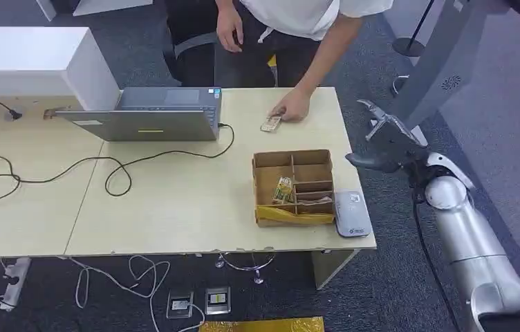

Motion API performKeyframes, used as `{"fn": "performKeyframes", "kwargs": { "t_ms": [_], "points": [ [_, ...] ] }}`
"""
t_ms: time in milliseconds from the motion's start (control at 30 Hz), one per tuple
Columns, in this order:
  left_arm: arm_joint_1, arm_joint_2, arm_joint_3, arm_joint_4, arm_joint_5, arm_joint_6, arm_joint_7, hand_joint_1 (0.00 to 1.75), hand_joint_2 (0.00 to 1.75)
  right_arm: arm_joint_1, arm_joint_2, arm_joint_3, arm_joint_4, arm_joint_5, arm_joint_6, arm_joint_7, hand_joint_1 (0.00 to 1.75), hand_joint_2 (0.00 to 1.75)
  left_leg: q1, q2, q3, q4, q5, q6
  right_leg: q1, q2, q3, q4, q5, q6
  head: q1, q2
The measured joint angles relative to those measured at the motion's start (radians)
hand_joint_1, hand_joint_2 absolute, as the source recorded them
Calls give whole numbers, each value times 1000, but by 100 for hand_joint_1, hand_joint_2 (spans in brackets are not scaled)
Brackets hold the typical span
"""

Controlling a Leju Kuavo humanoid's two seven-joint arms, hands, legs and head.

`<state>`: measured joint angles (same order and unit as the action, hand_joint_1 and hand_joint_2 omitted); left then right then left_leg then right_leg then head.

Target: Pass the card to the sensor for recognition and then transmit it.

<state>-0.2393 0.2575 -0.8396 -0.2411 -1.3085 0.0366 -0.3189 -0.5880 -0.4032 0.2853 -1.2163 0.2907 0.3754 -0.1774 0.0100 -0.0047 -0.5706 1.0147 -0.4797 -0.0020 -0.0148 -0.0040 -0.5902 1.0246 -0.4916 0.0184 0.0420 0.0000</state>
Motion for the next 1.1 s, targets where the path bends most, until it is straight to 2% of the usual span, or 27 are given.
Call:
{"fn": "performKeyframes", "kwargs": {
  "t_ms": [267,500,833,1100],
  "points": [
    [3,0,0,0,-2,6,6,0,0,142,-61,-13,-181,10,67,52,0,175,0,1,0,0,0,0,0,1,0,0,0,0,0,0],
    [8,0,0,0,-1,9,14,0,0,200,-105,-11,-251,64,88,68,0,175,0,1,-1,0,0,0,0,0,0,0,0,0,0,0],
    [10,0,0,0,-1,13,22,0,0,253,-136,12,-280,224,37,62,0,175,0,1,-1,0,0,0,0,1,0,0,0,0,0,0],
    [9,-1,0,0,0,5,22,0,0,261,-136,43,-278,334,0,58,0,175,0,1,-1,0,0,0,0,1,0,0,0,0,0,0]
  ]
}}
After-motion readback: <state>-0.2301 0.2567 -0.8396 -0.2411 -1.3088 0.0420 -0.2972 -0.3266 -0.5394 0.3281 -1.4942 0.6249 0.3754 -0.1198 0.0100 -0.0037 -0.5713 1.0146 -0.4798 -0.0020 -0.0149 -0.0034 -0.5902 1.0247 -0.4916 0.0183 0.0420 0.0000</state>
